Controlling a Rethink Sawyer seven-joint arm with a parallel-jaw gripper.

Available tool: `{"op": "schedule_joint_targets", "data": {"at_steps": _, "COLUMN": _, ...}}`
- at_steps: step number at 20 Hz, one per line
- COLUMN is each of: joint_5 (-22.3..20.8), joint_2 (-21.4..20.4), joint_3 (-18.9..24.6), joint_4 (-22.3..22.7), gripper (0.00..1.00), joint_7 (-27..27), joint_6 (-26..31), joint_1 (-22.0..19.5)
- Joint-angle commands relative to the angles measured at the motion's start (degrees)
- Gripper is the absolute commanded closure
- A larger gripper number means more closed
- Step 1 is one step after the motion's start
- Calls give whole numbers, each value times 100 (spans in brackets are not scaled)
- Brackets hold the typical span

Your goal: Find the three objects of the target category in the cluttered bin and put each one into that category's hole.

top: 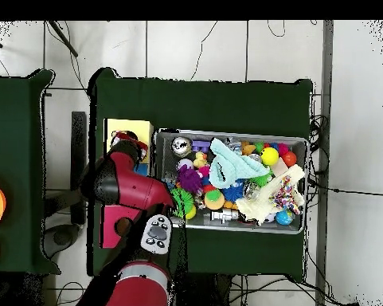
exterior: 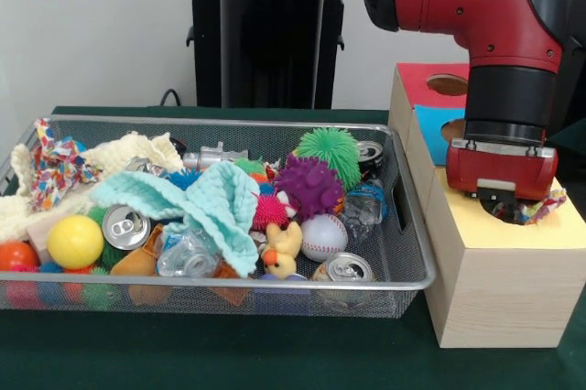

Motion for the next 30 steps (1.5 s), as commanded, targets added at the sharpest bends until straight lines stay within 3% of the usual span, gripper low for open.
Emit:
{"op": "schedule_joint_targets", "data": {"at_steps": 1, "joint_5": -41, "joint_2": 861, "joint_3": 592, "joint_4": -348, "gripper": 100, "joint_7": 1179, "joint_6": -298, "joint_1": -439}}
{"op": "schedule_joint_targets", "data": {"at_steps": 6, "joint_5": 150, "joint_2": 897, "joint_3": 404, "joint_4": -389, "gripper": 100, "joint_7": 1127, "joint_6": -266, "joint_1": -300}}
{"op": "schedule_joint_targets", "data": {"at_steps": 7, "joint_5": 218, "joint_2": 914, "joint_3": 335, "joint_4": -406, "gripper": 0, "joint_7": 1102, "joint_6": -244, "joint_1": -249}}
{"op": "schedule_joint_targets", "data": {"at_steps": 13, "joint_5": 582, "joint_2": 1023, "joint_3": 46, "joint_4": -497, "gripper": 0, "joint_7": 1084, "joint_6": -48, "joint_1": -19}}
{"op": "schedule_joint_targets", "data": {"at_steps": 23, "joint_5": 458, "joint_2": 968, "joint_3": 85, "joint_4": -474, "gripper": 0, "joint_7": 1067, "joint_6": 94, "joint_1": -65}}
{"op": "schedule_joint_targets", "data": {"at_steps": 30, "joint_5": 500, "joint_2": 894, "joint_3": -117, "joint_4": -415, "gripper": 0, "joint_7": 951, "joint_6": 373, "joint_1": 53}}
